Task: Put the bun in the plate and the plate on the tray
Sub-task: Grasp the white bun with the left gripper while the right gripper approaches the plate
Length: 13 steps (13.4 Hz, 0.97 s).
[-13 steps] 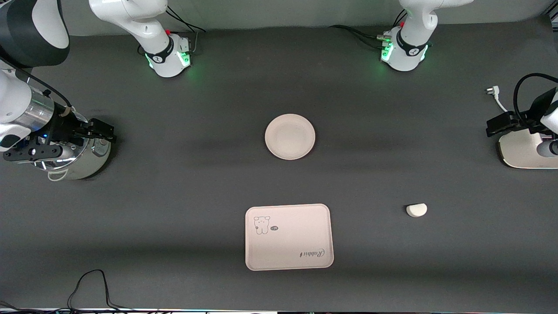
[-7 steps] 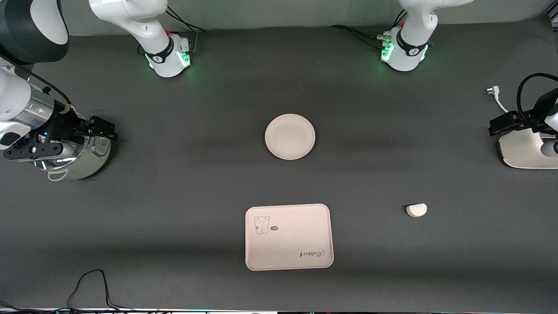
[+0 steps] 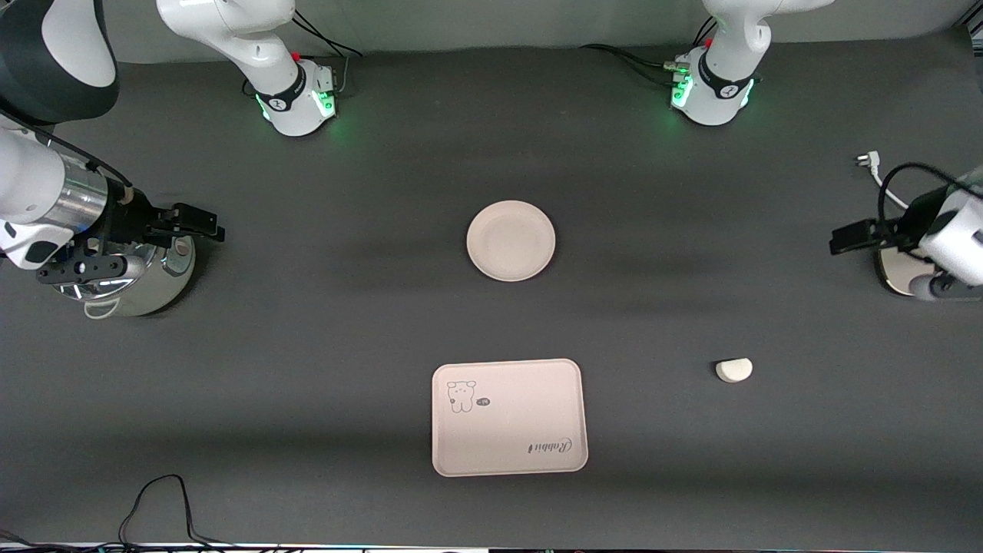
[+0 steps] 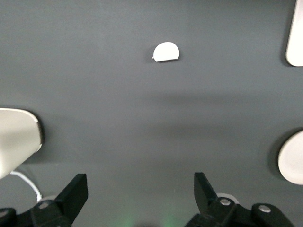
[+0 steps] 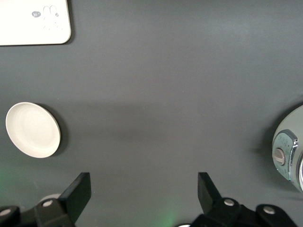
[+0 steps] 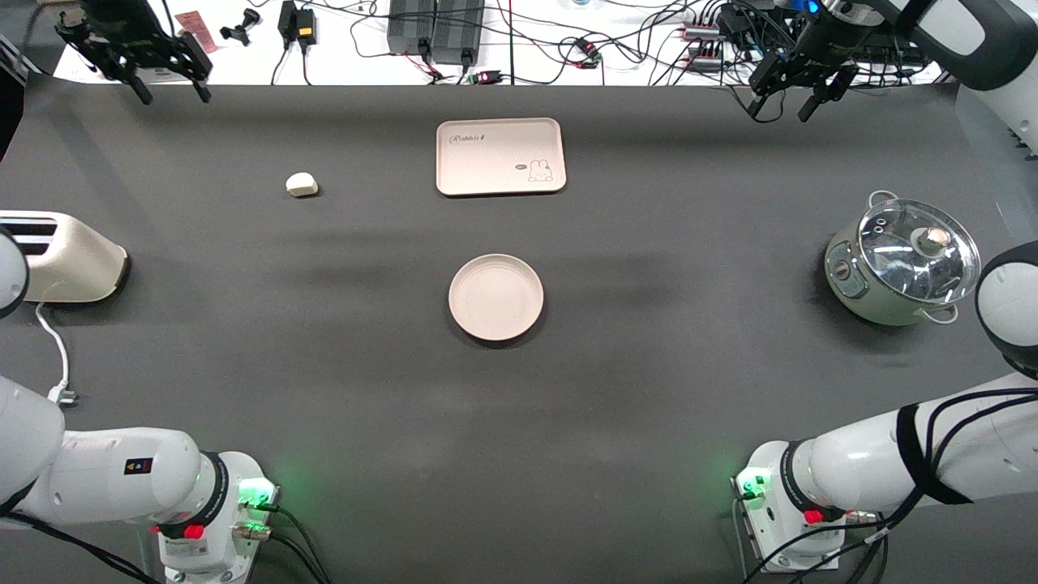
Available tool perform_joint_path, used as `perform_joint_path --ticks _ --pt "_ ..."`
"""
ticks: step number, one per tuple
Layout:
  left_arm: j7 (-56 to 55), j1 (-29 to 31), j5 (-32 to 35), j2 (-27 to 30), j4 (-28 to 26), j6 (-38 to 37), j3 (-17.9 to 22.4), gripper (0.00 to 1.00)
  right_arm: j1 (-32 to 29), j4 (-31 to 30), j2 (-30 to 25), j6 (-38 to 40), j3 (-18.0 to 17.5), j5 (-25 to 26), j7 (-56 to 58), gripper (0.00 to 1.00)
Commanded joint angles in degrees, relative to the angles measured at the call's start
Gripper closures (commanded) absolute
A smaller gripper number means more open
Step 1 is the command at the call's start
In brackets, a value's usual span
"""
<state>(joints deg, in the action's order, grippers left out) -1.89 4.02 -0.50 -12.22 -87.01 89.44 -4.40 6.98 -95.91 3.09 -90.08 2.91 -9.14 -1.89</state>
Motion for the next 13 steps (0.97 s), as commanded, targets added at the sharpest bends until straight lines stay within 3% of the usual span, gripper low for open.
perform_joint_path --ticks 1,5,9,13 --pt "0.9 -0.3 -0.6 -4.7 -2.7 7.2 0.1 0.00 2.9 0.8 -0.2 1.0 -0.4 -3.8 0.1 0.00" --pt "1.3 -1.6 -0.1 -12.6 -3.3 16.9 -0.2 0.00 12.3 0.6 1.0 -1.7 -0.4 -4.7 -9.1 0.00" --pt "0.7 -1.8 -0.2 -19.8 -2.7 24.4 -0.2 0.00 13.4 0.9 2.6 -2.6 -0.6 -5.6 -8.9 0.00" --pt "0.8 -2.1 -1.2 -25.9 -0.8 31.1 -0.2 0.00 19.9 -0.2 4.0 -6.4 -1.2 -8.7 -8.7 0.00"
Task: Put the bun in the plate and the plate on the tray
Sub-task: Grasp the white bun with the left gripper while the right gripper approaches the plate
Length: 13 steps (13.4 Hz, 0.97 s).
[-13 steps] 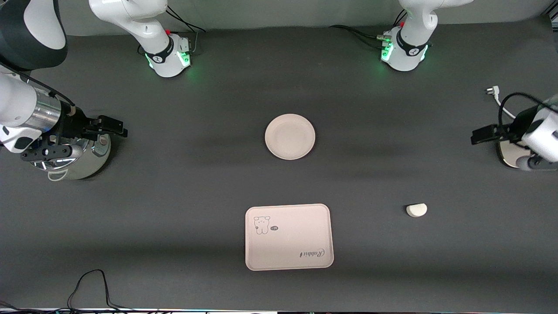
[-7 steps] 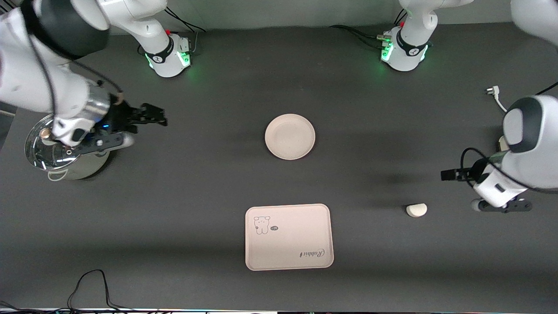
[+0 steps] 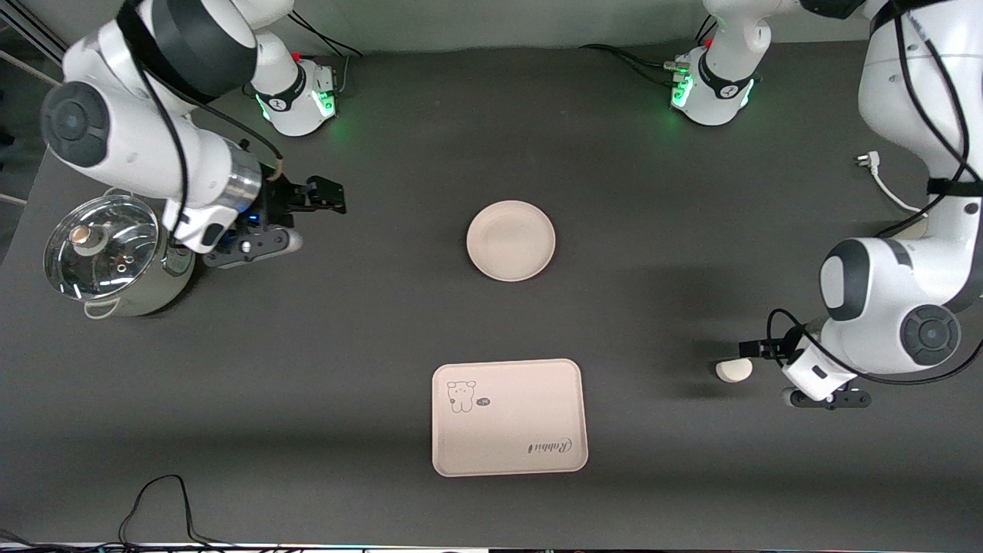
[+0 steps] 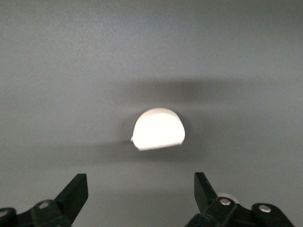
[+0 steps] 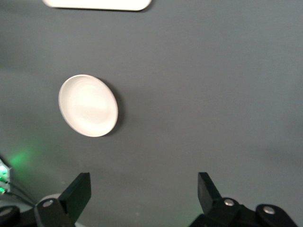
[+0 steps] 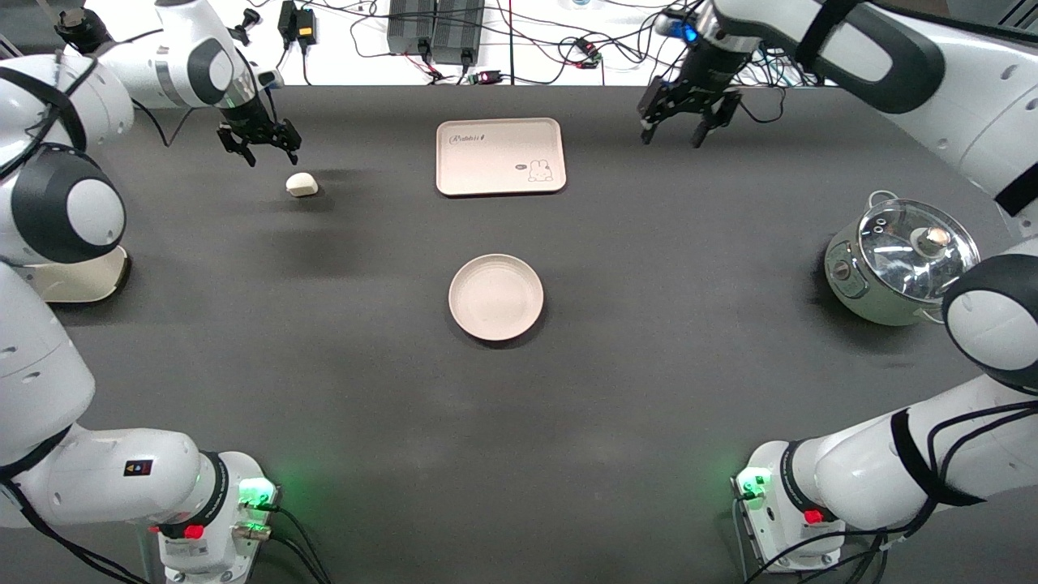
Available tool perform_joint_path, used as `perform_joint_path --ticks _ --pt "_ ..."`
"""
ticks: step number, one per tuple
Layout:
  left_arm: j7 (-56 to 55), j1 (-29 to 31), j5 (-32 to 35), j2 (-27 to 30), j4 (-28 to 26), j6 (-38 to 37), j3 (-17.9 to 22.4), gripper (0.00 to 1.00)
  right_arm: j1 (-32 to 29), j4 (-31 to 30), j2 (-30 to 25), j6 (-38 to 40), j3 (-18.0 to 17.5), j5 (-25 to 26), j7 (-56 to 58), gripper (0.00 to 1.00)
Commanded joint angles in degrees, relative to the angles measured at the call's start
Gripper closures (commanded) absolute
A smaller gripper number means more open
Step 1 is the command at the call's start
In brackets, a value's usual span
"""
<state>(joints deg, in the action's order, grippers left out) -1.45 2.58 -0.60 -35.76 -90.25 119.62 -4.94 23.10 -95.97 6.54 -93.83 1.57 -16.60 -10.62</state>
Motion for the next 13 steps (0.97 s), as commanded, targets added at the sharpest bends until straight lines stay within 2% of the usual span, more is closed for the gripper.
perform_joint_path --ticks 1,3,5,6,13 --pt "0.3 -0.6 -1.0 -3.7 3.1 1.1 0.2 0.00 5.4 -0.1 0.6 -3.8 0.2 -1.2 -0.6 0.00" --pt "-0.2 -1.7 -0.8 -5.2 3.1 5.1 0.2 0.00 5.6 -0.5 1.4 -6.3 0.2 -0.9 -0.7 0.00" --pt "0.2 -1.8 -0.9 -6.3 3.1 5.6 0.2 0.00 5.7 -1.0 6.6 -10.3 0.2 -0.8 -0.6 0.00" --pt "0.1 -2.1 -0.9 -7.1 2.9 6.5 0.0 0.00 7.6 -3.8 7.3 -13.7 0.3 -0.8 -0.7 0.00" --pt "0.4 -2.5 -0.8 -8.9 2.5 7.9 0.1 0.00 10.4 -7.4 8.2 -20.4 0.5 -0.5 -1.9 0.00"
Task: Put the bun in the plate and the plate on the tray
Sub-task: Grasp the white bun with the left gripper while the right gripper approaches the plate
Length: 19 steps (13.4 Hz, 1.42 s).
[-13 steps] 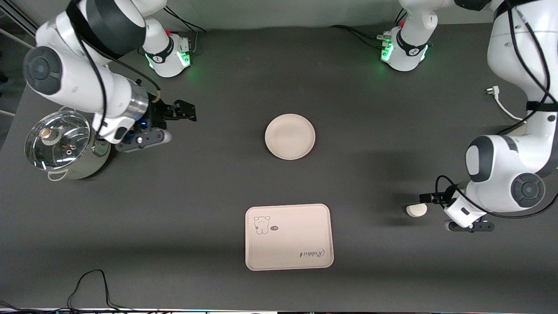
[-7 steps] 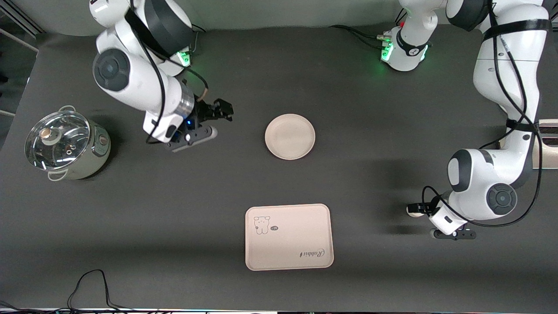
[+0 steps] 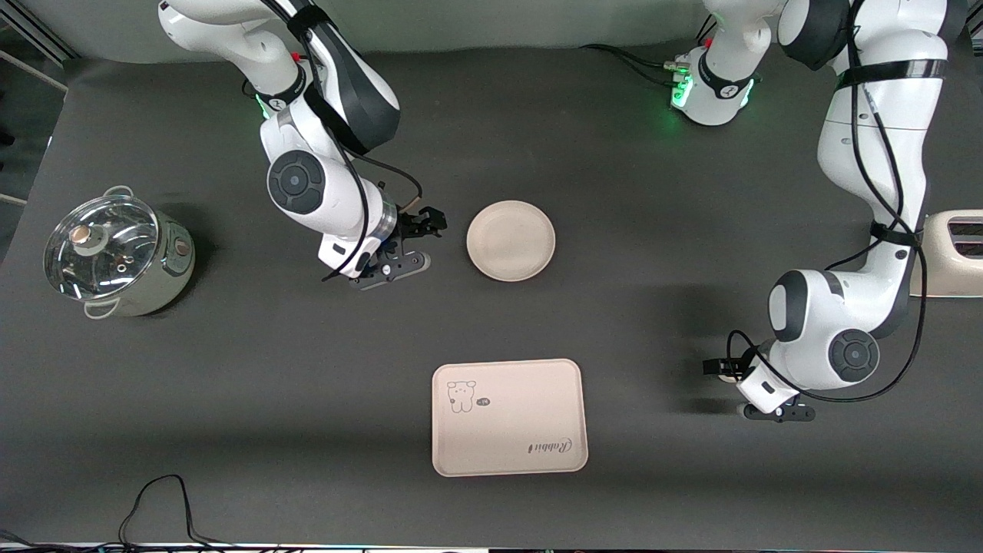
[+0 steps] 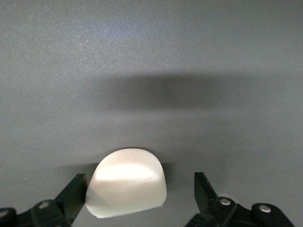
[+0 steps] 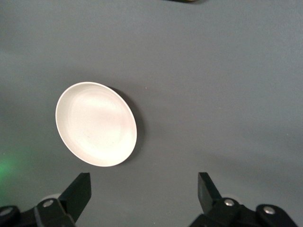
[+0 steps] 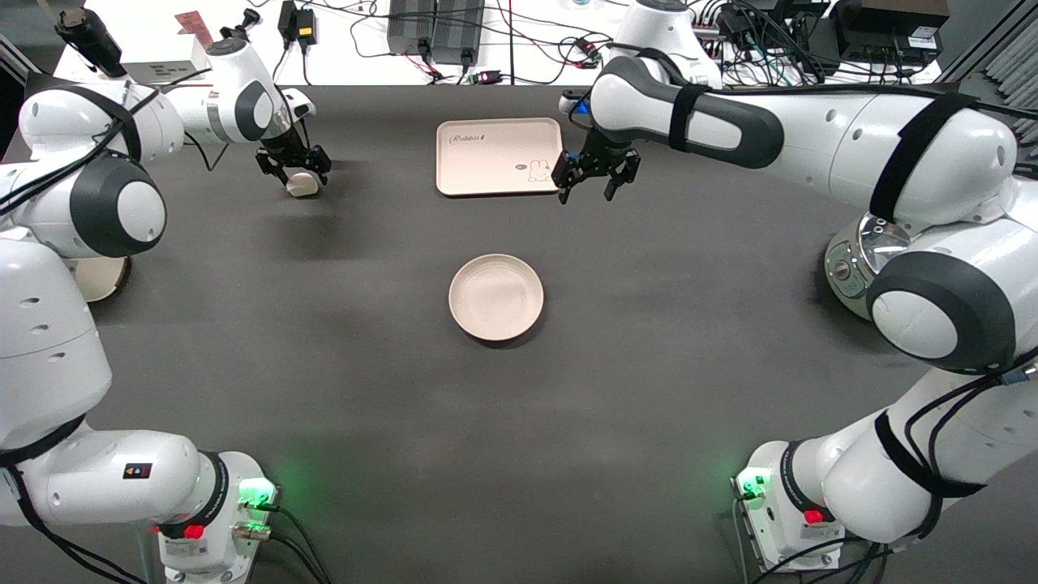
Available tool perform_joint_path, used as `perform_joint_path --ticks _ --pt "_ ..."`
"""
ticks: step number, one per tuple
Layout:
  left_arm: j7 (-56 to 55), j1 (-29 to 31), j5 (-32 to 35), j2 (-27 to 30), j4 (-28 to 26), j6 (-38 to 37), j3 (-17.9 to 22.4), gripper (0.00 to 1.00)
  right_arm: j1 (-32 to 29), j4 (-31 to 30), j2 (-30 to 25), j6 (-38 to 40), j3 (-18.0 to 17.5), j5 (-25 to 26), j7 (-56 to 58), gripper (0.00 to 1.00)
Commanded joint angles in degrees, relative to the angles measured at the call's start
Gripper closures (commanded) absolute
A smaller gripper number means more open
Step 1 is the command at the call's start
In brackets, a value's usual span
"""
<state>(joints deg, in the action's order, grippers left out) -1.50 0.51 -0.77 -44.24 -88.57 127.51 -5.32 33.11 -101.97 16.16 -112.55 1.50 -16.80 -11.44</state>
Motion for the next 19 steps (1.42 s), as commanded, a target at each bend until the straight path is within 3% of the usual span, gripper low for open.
perform_joint_path --ticks 1,3,4,6,8,9,13,19 --pt "0.4 -0.3 -0.6 -0.4 0.5 0.1 0.5 0.01 0.3 -1.4 -1.7 -1.9 0.6 -0.3 -1.2 0.00" --pt "0.5 0.1 -0.6 -0.3 0.2 0.0 0.5 0.05 0.3 -1.4 -1.7 -1.9 0.6 -0.6 -1.3 0.00" --pt "0.7 0.1 -0.6 -0.3 0.2 0.0 0.5 0.13 0.4 -1.4 -1.7 -2.0 0.6 -0.6 -1.3 0.00" --pt "0.8 0.1 -0.6 -0.3 0.2 0.1 0.5 0.59 0.4 -1.5 -1.8 -2.0 0.6 -0.6 -1.3 0.00" --pt "0.8 0.1 -0.4 -0.2 0.2 0.0 0.5 0.89 0.3 -1.4 -1.8 -2.0 0.7 -0.6 -1.3 0.00" --pt "0.8 0.0 -0.3 -0.1 0.2 -0.1 0.5 0.94 0.3 -1.4 -1.9 -2.1 0.7 -0.6 -1.3 0.00" --pt "0.2 -0.5 0.1 4.8 0.4 -2.9 0.6 0.94 0.2 -1.3 -1.4 -2.9 0.8 -0.6 -1.2 0.00" --pt "-3.4 -2.3 0.1 20.7 0.3 -23.7 0.5 0.93 0.8 -1.4 -0.1 -6.4 0.7 -0.5 -1.4 0.00"
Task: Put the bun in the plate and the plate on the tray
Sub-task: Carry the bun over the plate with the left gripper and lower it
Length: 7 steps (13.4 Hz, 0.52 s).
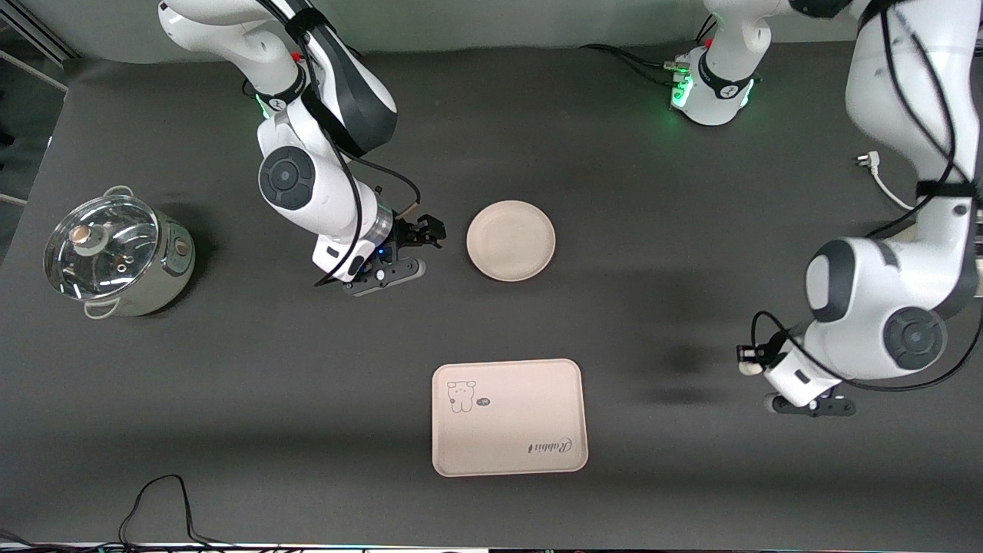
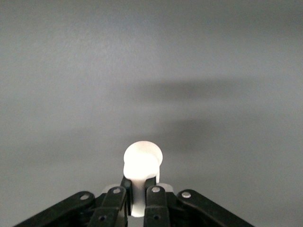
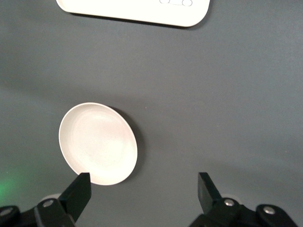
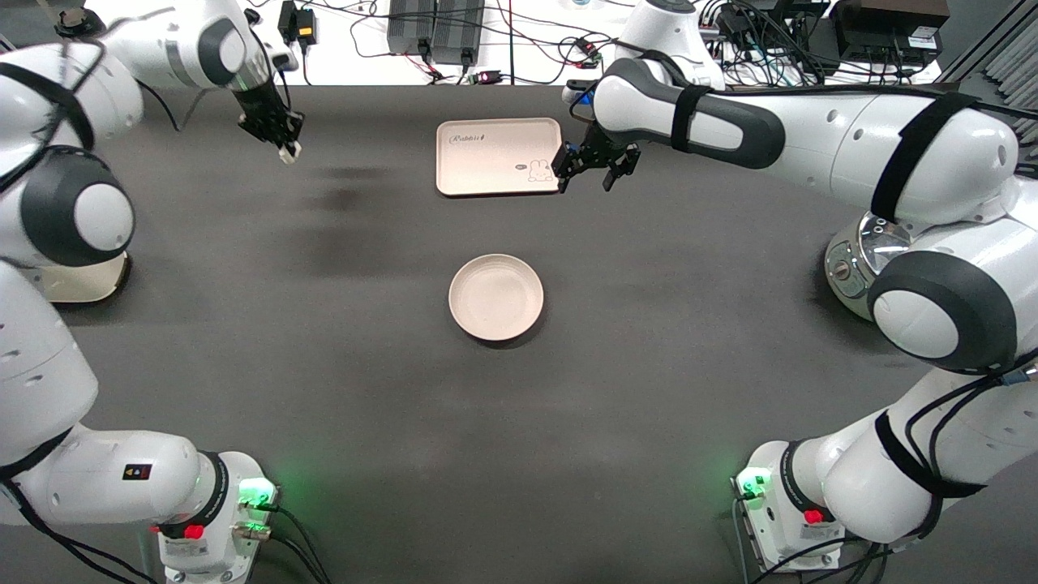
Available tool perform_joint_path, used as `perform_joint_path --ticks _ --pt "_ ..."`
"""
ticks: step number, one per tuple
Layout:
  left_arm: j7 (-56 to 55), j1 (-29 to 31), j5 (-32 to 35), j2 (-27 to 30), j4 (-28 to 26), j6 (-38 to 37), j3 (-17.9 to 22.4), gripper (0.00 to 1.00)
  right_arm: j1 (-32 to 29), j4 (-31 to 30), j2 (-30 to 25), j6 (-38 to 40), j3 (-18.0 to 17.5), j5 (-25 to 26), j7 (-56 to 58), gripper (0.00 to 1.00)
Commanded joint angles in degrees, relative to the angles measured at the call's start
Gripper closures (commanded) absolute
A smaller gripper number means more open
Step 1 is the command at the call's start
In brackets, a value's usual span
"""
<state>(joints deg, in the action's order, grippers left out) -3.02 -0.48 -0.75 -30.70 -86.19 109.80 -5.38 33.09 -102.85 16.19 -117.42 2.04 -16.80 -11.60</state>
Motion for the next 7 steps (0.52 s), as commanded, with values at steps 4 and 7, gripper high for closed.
perform_joint_path --ticks 4,7 --pt "-2.7 -1.0 0.0 21.3 -6.4 -18.1 0.5 0.92 2.9 -0.6 0.5 -3.7 0.2 -0.6 -4.2 0.01" --pt "-3.7 -1.5 -0.9 29.8 -13.5 -18.7 0.4 0.91 4.0 -0.6 2.4 -7.1 0.2 -1.0 -7.2 0.01"
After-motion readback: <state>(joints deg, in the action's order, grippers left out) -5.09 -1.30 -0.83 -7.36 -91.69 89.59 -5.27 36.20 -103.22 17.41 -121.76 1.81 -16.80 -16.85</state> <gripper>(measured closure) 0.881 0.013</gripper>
